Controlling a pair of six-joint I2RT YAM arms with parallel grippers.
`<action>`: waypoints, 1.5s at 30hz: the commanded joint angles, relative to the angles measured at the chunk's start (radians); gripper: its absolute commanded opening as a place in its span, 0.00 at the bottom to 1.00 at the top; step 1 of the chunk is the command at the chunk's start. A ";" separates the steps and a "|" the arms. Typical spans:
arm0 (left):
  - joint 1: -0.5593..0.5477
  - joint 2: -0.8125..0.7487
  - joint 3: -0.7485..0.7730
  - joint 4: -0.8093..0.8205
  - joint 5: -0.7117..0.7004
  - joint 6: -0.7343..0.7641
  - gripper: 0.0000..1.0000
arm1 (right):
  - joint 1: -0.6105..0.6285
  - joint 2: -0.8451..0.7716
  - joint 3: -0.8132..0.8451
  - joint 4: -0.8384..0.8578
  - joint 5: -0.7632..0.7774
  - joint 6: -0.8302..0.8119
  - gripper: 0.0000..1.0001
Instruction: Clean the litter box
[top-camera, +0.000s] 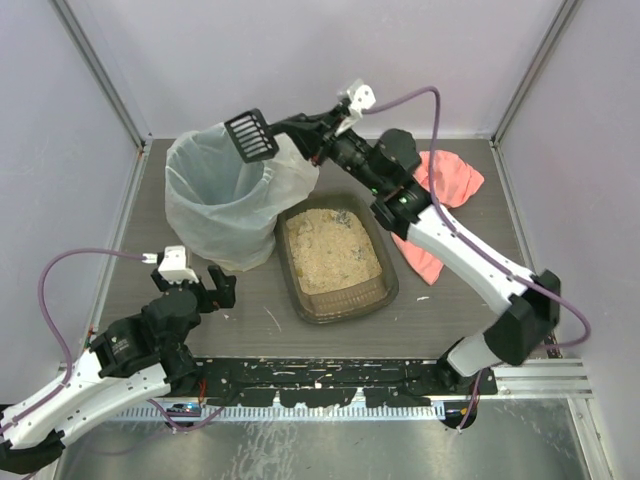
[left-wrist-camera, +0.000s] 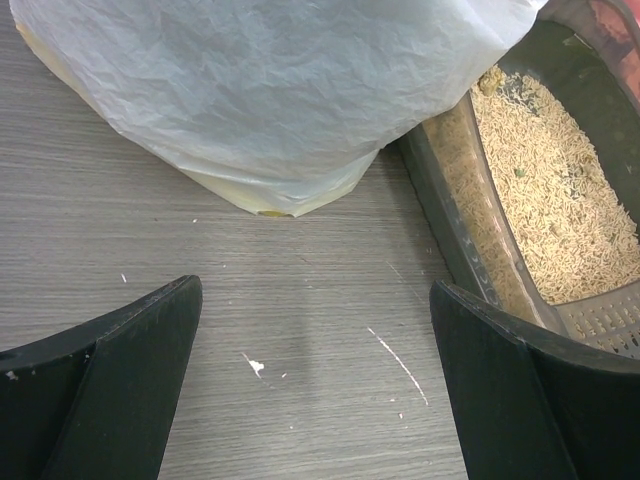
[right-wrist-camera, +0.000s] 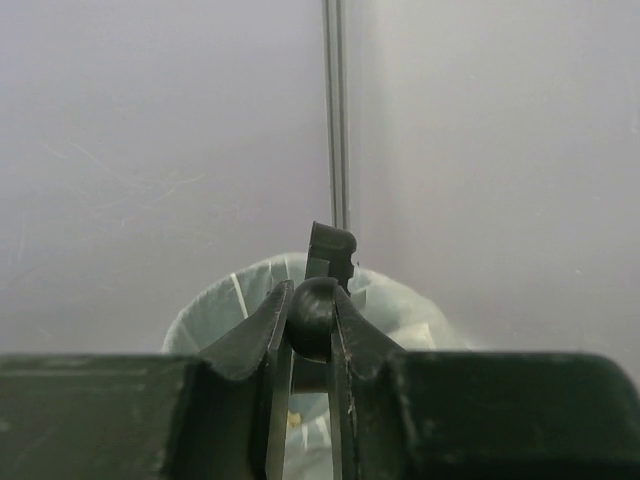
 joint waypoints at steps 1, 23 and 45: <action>-0.003 0.013 0.004 0.040 -0.016 0.006 0.98 | -0.002 -0.235 -0.154 0.055 0.065 -0.010 0.01; -0.003 0.078 0.023 0.039 -0.007 0.008 0.98 | -0.002 -0.531 -0.362 -0.722 0.625 0.087 0.01; -0.003 0.058 0.016 0.038 -0.010 0.005 0.98 | -0.001 -0.016 -0.148 -0.619 0.685 -0.079 0.01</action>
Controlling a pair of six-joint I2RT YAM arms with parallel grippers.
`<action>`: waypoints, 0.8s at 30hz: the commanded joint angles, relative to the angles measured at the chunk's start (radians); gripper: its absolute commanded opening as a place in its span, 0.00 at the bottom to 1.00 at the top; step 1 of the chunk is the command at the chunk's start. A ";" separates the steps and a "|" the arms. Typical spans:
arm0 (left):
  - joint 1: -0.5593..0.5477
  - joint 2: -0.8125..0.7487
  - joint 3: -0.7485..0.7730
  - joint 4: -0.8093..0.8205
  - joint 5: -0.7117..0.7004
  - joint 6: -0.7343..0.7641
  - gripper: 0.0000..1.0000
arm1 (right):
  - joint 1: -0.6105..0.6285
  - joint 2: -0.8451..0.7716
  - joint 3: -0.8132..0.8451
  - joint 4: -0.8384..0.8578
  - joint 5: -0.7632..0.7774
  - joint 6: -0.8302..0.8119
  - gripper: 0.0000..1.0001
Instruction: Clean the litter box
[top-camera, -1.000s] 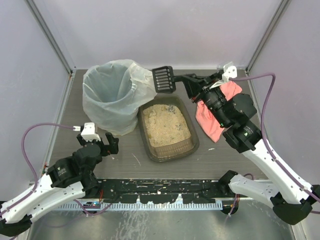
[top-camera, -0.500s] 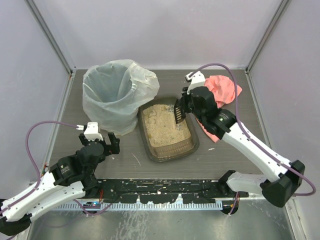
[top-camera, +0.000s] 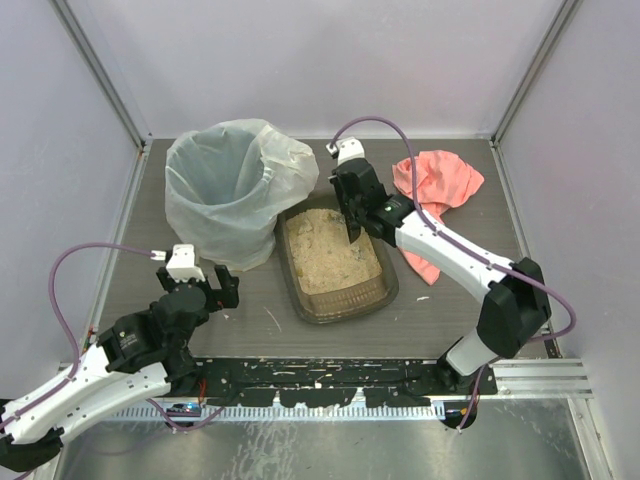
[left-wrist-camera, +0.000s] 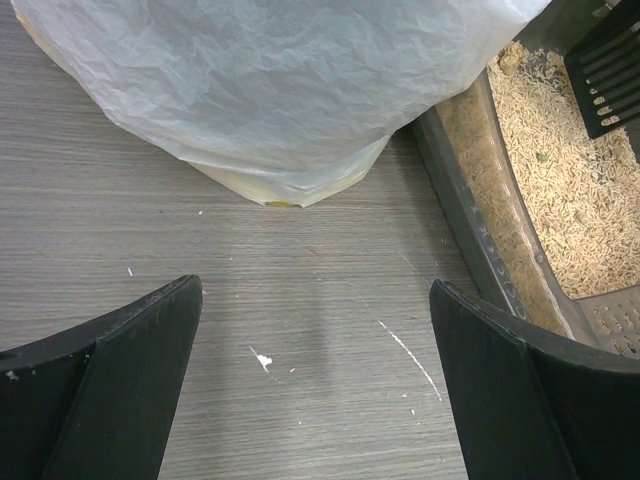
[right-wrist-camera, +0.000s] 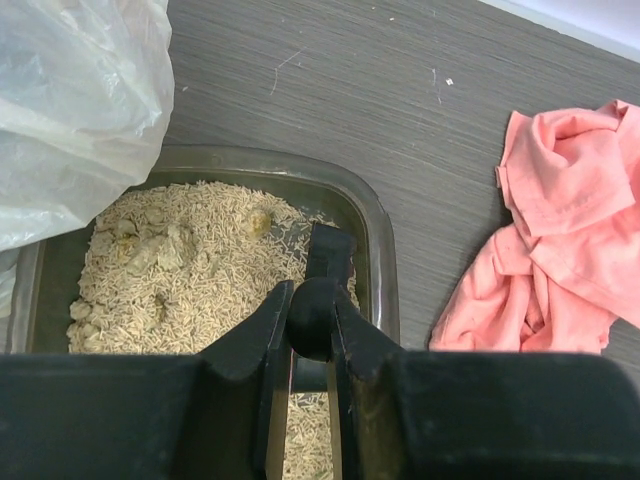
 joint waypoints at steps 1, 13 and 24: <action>-0.003 -0.008 0.015 0.039 -0.010 0.004 0.98 | 0.000 0.021 0.058 0.133 0.020 -0.053 0.01; -0.003 -0.018 0.012 0.039 -0.011 0.003 0.98 | -0.034 0.099 0.084 0.210 -0.080 -0.071 0.01; -0.003 -0.020 0.011 0.040 -0.012 0.003 0.98 | -0.040 0.176 0.137 0.166 -0.073 -0.104 0.01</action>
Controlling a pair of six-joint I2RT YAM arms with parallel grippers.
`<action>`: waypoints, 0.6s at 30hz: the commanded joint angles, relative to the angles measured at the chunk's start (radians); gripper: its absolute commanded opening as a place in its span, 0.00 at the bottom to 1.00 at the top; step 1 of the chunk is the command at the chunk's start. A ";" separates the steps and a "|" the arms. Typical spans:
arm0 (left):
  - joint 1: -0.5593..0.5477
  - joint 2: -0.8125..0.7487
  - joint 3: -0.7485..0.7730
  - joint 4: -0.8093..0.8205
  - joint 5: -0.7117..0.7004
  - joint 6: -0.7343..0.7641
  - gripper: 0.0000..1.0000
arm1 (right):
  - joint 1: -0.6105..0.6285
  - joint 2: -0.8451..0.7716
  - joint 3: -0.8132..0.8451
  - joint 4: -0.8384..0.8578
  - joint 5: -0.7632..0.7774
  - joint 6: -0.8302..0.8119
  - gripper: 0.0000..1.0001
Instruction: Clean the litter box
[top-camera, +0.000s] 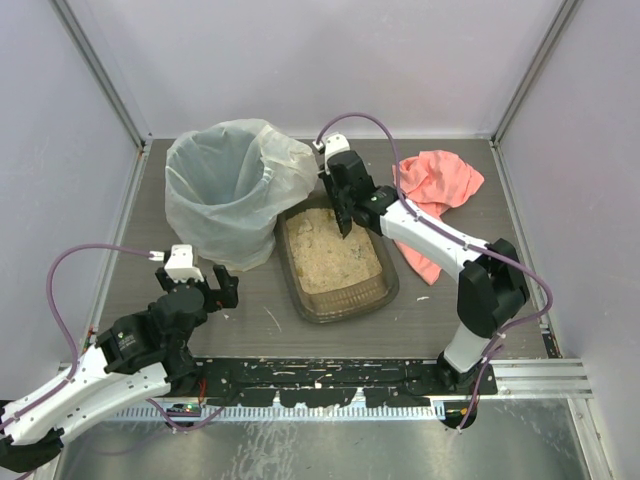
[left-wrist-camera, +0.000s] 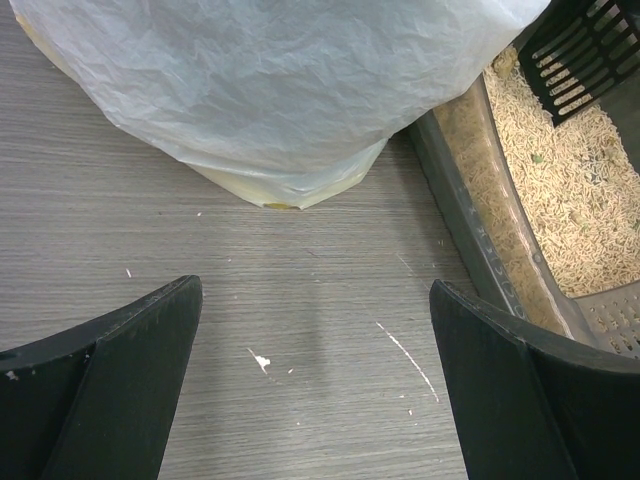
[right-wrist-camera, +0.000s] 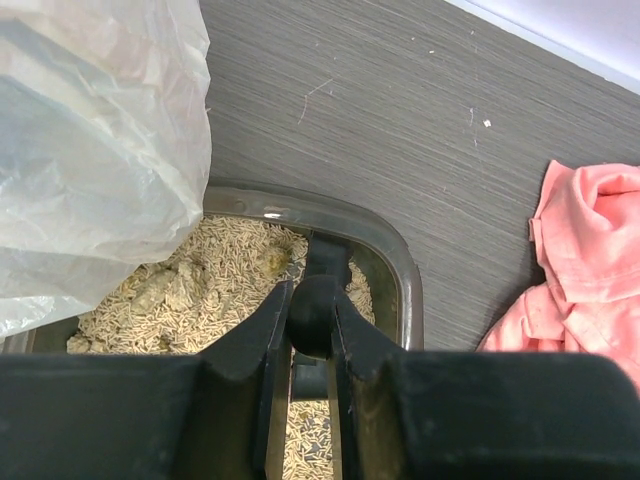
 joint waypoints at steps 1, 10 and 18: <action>-0.003 -0.006 0.011 0.040 -0.012 0.003 0.98 | -0.009 0.016 0.061 0.069 0.004 -0.023 0.01; -0.003 -0.012 0.011 0.038 -0.012 0.002 0.98 | -0.012 0.003 0.022 0.131 -0.176 0.024 0.01; -0.003 -0.009 0.011 0.040 -0.012 0.002 0.98 | -0.027 -0.025 -0.010 0.148 -0.306 0.039 0.01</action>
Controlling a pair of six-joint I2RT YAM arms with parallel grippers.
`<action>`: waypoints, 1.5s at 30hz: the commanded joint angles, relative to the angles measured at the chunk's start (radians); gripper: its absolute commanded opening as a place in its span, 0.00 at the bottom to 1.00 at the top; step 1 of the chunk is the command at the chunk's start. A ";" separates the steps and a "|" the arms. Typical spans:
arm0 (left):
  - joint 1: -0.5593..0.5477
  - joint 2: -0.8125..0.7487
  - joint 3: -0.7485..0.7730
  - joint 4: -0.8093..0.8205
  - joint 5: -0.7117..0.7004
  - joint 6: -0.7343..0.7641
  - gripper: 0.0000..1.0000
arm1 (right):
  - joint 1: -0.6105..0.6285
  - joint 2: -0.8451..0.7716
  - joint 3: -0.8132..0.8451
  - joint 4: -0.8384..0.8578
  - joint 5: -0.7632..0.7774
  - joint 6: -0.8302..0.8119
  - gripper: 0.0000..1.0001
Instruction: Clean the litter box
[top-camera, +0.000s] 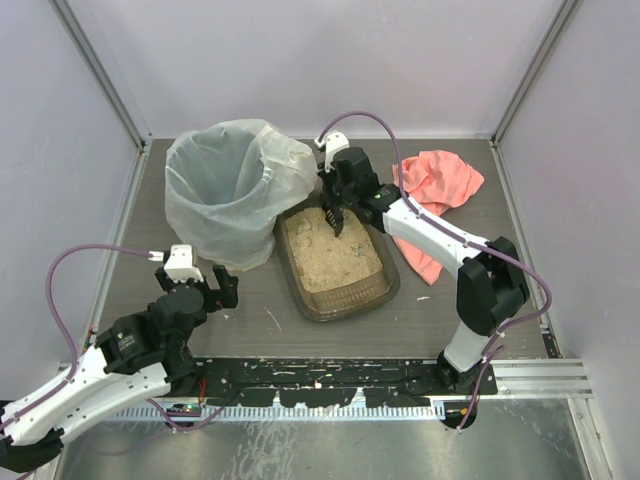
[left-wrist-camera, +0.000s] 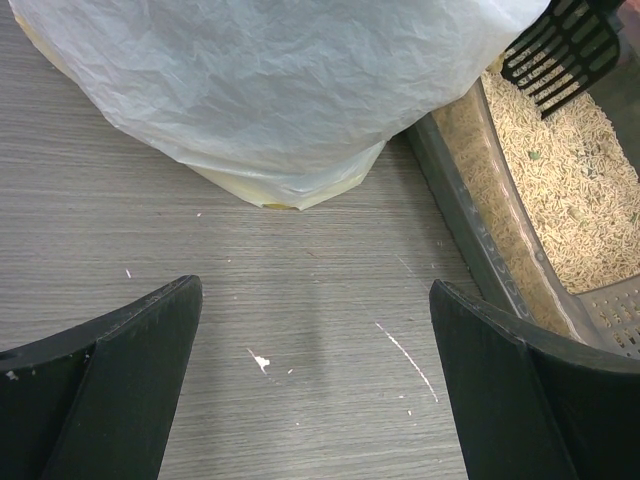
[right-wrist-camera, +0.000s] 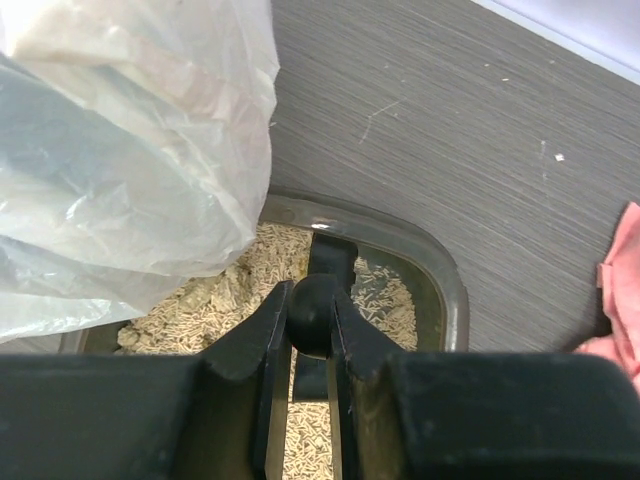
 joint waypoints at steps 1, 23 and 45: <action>-0.003 -0.004 0.011 0.040 -0.012 0.002 0.98 | -0.006 -0.039 -0.011 0.097 -0.142 0.041 0.01; -0.004 0.011 0.015 0.039 -0.008 0.004 0.98 | -0.347 -0.080 -0.367 0.506 -0.603 0.524 0.01; -0.003 -0.005 0.016 0.033 -0.004 0.002 0.98 | -0.415 -0.069 -0.617 0.967 -0.627 0.913 0.00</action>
